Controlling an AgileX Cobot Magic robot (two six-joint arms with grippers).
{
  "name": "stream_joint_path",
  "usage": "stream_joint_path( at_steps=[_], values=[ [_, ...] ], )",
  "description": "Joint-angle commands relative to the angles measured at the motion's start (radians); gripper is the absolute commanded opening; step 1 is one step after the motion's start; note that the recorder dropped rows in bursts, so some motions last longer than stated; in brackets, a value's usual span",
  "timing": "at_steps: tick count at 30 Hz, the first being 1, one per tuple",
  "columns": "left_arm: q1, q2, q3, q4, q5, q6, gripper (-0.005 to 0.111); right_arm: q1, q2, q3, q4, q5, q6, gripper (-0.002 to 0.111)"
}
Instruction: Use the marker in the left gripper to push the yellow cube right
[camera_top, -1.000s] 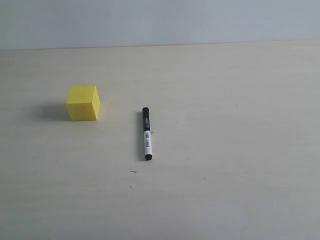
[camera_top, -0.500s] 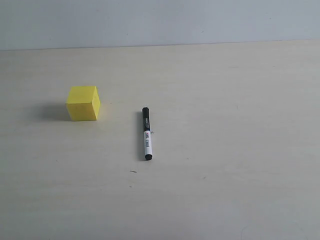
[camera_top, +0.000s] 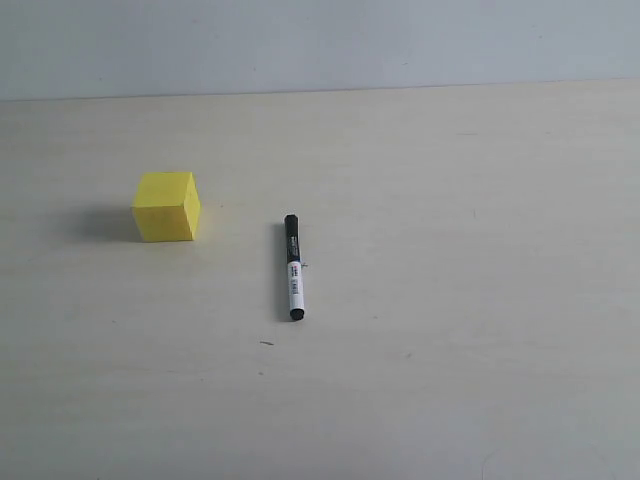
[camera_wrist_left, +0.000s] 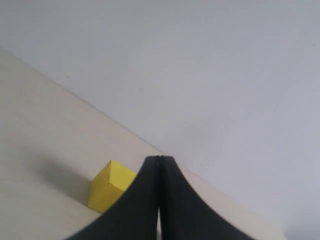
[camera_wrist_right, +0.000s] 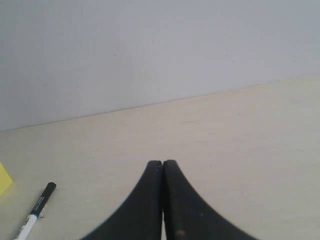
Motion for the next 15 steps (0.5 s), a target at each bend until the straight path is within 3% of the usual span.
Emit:
stream_joint_path(
  at_steps=[1,6,11,13,15],
  values=[
    [0.001,-0.006,0.002,-0.005,-0.015,-0.024,0.000,0.000,-0.001,0.004,0.000,-0.006,-0.007,0.000],
    [0.001,-0.006,0.002,0.000,-0.100,-0.045,0.000,0.000,-0.001,0.004,0.000,-0.006,-0.007,0.000],
    [0.001,-0.006,0.002,-0.002,-0.434,-0.186,0.000,0.000,-0.001,0.004,0.000,-0.006,-0.007,0.000],
    [0.001,-0.006,-0.041,-0.008,-0.520,-0.184,0.000,0.000,-0.001,0.004,0.000,-0.006,-0.007,0.000],
    [0.001,0.045,-0.122,-0.010,-0.517,-0.169,0.000,0.000,-0.001,0.004,0.000,-0.006,-0.007,0.000]
  ],
)
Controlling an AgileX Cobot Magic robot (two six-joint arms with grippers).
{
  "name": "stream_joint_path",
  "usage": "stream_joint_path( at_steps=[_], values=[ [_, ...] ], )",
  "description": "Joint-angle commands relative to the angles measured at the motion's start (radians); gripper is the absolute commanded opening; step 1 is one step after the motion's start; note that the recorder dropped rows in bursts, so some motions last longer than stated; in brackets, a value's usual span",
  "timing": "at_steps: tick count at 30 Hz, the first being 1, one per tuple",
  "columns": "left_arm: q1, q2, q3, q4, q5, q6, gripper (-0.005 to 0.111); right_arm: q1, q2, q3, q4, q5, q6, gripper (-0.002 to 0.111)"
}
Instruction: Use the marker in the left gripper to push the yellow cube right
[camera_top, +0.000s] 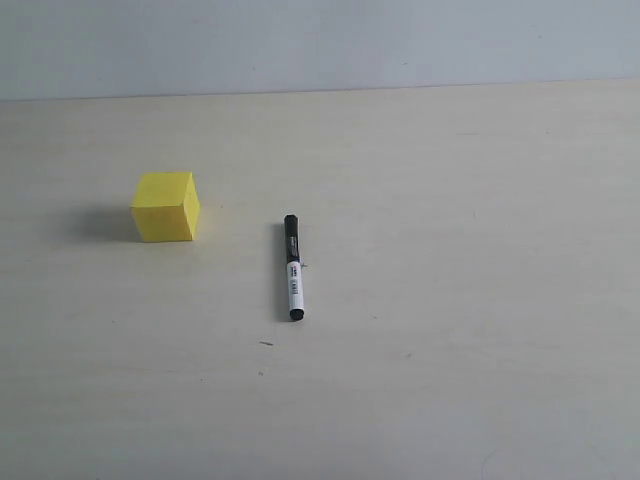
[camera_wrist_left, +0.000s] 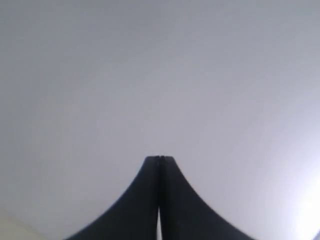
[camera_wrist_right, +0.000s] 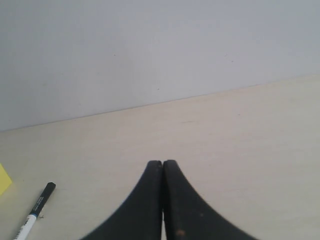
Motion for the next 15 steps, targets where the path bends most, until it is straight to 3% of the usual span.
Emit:
stream_joint_path(
  at_steps=[1,5,8,12,15],
  values=[
    [0.001,0.092,-0.167,-0.009,-0.106,0.009,0.000,0.000,-0.001,0.004,0.000,-0.006,-0.007,0.000],
    [0.001,0.354,-0.412,0.052,-0.016,0.095,0.000,0.000,-0.001,0.004,0.000,-0.006,-0.007,0.000],
    [-0.003,0.597,-0.596,0.198,0.136,0.068,0.000,0.000,-0.001,0.004,0.000,-0.006,-0.007,0.000],
    [-0.042,0.886,-0.751,0.263,0.363,0.037,0.000,0.000,-0.001,0.004,0.000,-0.006,-0.007,0.000],
    [-0.095,1.067,-0.844,0.263,0.528,0.154,0.000,0.000,-0.001,0.004,0.000,-0.006,-0.007,0.000]
  ],
)
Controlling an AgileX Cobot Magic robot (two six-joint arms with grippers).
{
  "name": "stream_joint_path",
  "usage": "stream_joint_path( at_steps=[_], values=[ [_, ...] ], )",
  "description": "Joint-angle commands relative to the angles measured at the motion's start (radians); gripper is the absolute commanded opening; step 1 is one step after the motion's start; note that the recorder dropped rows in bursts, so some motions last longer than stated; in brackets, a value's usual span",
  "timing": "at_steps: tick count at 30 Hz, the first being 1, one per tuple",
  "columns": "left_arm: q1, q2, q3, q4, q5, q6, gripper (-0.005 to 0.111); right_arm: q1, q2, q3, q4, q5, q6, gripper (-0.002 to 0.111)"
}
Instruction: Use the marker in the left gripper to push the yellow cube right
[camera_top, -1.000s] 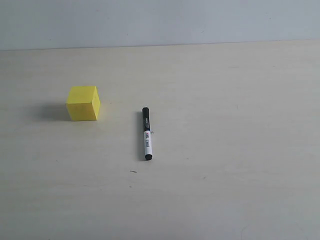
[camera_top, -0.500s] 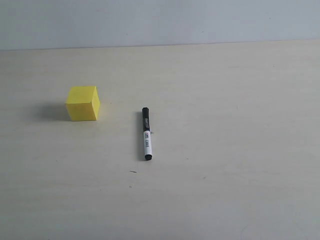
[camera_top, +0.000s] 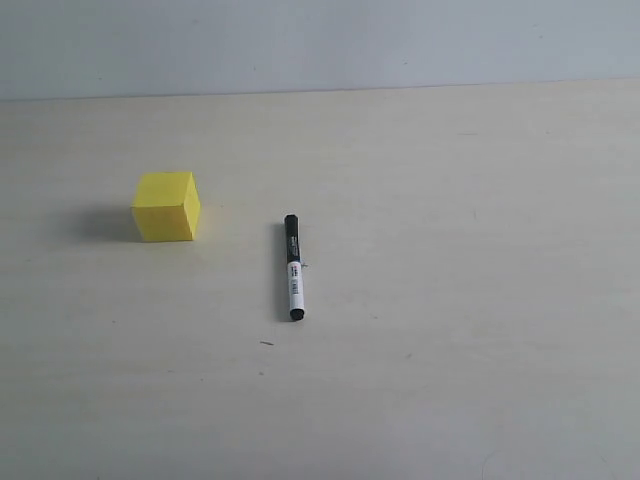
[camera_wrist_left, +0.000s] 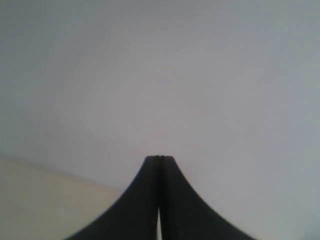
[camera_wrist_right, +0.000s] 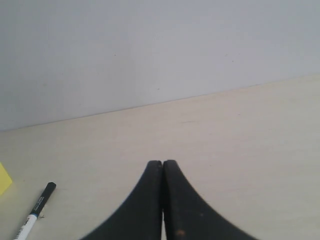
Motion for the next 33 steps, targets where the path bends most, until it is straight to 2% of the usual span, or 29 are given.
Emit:
stream_joint_path(
  at_steps=[1,3,6,8,12,20,26,33],
  values=[
    [-0.074,0.250,-0.142,0.019,0.292,0.161,0.000,0.000,-0.001,0.004,0.000,-0.006,-0.007,0.000],
    [-0.125,0.357,-0.223,0.013,0.428,0.274,0.000,0.000,-0.001,0.004,0.000,-0.006,-0.007,0.000],
    [-0.195,0.500,-0.354,-0.007,0.659,0.354,0.000,0.000,-0.001,0.004,0.000,-0.006,-0.007,0.000],
    [-0.250,0.595,-0.446,-0.007,0.827,0.391,0.000,0.000,-0.001,0.004,0.000,-0.006,-0.007,0.000],
    [-0.351,0.752,-0.588,-0.023,1.059,0.402,0.000,0.000,-0.001,0.004,0.000,-0.006,-0.007,0.000],
    [-0.496,0.997,-0.769,-0.246,1.090,0.433,0.000,0.000,-0.001,0.004,0.000,-0.006,-0.007,0.000],
    [-0.511,1.133,-0.872,-0.307,1.096,0.389,0.000,0.000,-0.001,0.004,0.000,-0.006,-0.007,0.000],
    [-0.511,1.259,-0.911,-0.450,1.092,0.389,0.000,0.000,-0.001,0.004,0.000,-0.006,-0.007,0.000]
  ],
)
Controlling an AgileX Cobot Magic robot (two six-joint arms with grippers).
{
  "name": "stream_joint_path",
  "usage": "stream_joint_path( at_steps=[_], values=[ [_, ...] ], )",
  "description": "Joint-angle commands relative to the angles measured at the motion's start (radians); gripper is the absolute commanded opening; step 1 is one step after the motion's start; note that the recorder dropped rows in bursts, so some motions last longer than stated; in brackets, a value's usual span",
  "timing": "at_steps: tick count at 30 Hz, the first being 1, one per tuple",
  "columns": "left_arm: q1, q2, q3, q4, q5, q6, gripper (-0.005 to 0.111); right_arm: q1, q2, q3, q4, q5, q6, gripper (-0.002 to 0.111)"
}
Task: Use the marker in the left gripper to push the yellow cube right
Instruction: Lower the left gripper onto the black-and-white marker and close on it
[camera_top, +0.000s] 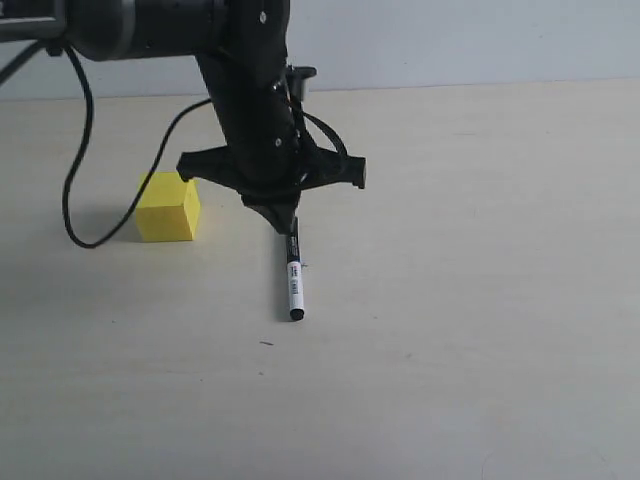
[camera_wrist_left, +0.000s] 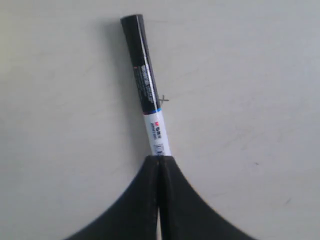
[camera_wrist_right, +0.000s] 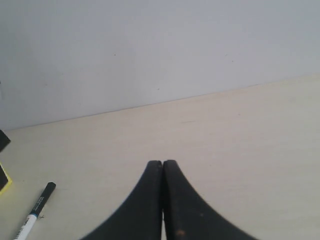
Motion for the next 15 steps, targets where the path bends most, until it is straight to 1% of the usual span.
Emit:
stream_joint_path(
  at_steps=[1,6,11,12,13,15],
  values=[
    [-0.005,0.064,-0.022,-0.091,0.001,-0.010,0.000,0.000,-0.001,0.004,0.000,-0.006,-0.007,0.000],
    [-0.003,0.102,-0.024,-0.108,-0.003,-0.010,0.000,0.000,-0.001,0.004,0.000,-0.006,-0.007,0.000],
    [-0.003,0.102,-0.024,-0.106,-0.016,-0.022,0.000,0.000,-0.001,0.004,0.000,-0.006,-0.007,0.000],
    [-0.003,0.102,-0.024,-0.106,-0.016,-0.022,0.005,0.000,-0.001,0.004,0.000,-0.006,-0.007,0.000],
    [-0.003,0.102,-0.024,-0.104,-0.016,-0.015,0.014,0.000,-0.001,0.004,0.000,-0.006,-0.007,0.000],
    [-0.003,0.102,-0.024,-0.102,-0.016,-0.026,0.037,0.000,-0.001,0.004,0.000,-0.006,-0.007,0.000]
  ],
)
